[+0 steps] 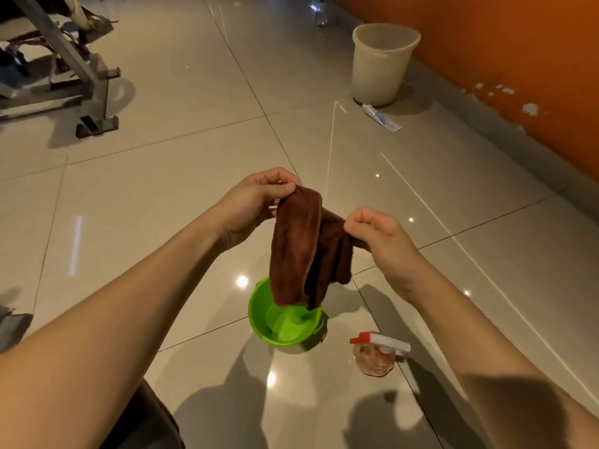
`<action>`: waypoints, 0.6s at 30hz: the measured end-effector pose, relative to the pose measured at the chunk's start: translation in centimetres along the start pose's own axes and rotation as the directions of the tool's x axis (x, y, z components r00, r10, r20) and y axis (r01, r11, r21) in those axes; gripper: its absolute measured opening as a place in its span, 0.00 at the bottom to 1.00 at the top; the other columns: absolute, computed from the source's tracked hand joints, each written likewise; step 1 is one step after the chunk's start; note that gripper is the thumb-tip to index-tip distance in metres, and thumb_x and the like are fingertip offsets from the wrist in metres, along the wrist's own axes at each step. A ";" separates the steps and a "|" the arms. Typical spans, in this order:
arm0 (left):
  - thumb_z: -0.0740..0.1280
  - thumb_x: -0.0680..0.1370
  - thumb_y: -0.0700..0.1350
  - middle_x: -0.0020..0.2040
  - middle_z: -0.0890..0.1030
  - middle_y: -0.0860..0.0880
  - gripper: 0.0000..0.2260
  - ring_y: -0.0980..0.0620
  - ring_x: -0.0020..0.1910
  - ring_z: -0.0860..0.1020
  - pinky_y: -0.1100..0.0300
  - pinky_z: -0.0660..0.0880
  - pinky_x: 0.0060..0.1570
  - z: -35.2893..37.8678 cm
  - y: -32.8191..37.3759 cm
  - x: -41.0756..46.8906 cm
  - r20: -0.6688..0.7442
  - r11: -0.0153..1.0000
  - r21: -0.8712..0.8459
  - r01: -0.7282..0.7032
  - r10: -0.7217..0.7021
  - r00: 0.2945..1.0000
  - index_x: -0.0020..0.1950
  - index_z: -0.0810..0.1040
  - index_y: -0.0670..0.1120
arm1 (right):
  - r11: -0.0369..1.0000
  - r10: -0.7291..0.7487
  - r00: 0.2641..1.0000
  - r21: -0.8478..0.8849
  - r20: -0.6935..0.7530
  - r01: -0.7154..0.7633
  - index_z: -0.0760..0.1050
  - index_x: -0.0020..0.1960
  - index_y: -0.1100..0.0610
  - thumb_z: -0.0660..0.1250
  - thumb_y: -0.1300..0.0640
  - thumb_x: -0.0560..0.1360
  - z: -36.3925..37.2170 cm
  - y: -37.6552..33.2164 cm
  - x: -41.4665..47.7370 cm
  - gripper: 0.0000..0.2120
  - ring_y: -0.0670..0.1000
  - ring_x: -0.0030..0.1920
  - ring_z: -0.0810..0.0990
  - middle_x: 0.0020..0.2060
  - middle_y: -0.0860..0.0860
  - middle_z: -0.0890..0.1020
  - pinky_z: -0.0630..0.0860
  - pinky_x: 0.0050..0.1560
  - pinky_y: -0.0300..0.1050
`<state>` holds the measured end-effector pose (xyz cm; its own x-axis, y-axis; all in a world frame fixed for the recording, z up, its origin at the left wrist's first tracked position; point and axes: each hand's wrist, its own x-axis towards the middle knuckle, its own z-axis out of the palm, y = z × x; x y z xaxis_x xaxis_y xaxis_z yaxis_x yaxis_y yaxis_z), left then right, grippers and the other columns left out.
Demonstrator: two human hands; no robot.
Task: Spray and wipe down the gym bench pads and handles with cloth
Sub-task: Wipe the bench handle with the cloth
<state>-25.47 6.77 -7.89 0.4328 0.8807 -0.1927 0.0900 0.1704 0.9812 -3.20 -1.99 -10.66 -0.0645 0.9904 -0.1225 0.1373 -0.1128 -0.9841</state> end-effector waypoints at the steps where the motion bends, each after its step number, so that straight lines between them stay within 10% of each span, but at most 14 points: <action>1: 0.63 0.83 0.38 0.40 0.80 0.52 0.08 0.56 0.39 0.76 0.61 0.71 0.42 0.3 0.2 0.1 -0.017 1.000 0.001 -0.001 0.001 1.000 0.47 0.79 0.47 | 1.000 -0.008 1.000 0.013 -0.010 0.008 0.76 0.43 0.56 0.62 0.61 0.82 -0.5 -0.9 -0.1 0.10 0.46 0.42 0.76 0.36 0.46 0.77 0.74 0.51 0.42; 11: 0.71 0.78 0.35 0.39 0.78 0.44 0.05 0.53 0.36 0.77 0.64 0.77 0.38 4.9 2.0 -0.5 -0.258 0.998 0.049 -0.029 0.040 0.965 0.53 0.82 0.40 | 0.997 0.069 0.982 -0.014 -0.174 -0.072 0.78 0.51 0.60 0.63 0.55 0.84 -2.2 -7.0 -2.2 0.10 0.41 0.35 0.80 0.37 0.50 0.80 0.76 0.35 0.33; 18: 0.71 0.77 0.34 0.36 0.79 0.44 0.06 0.50 0.37 0.78 0.59 0.77 0.41 4.1 14.6 -7.0 -0.402 0.999 0.024 0.041 -0.028 0.915 0.54 0.81 0.38 | 0.983 0.178 0.966 0.002 -0.190 -0.181 0.78 0.48 0.58 0.62 0.57 0.84 -3.1 -23.6 -3.8 0.10 0.40 0.32 0.79 0.31 0.44 0.80 0.74 0.32 0.32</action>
<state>-23.49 1.33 7.79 0.0333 0.9788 -0.2020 0.1292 0.1962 0.9720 -3.12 -2.81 13.47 0.1496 0.9513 -0.2695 0.1446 -0.2907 -0.9458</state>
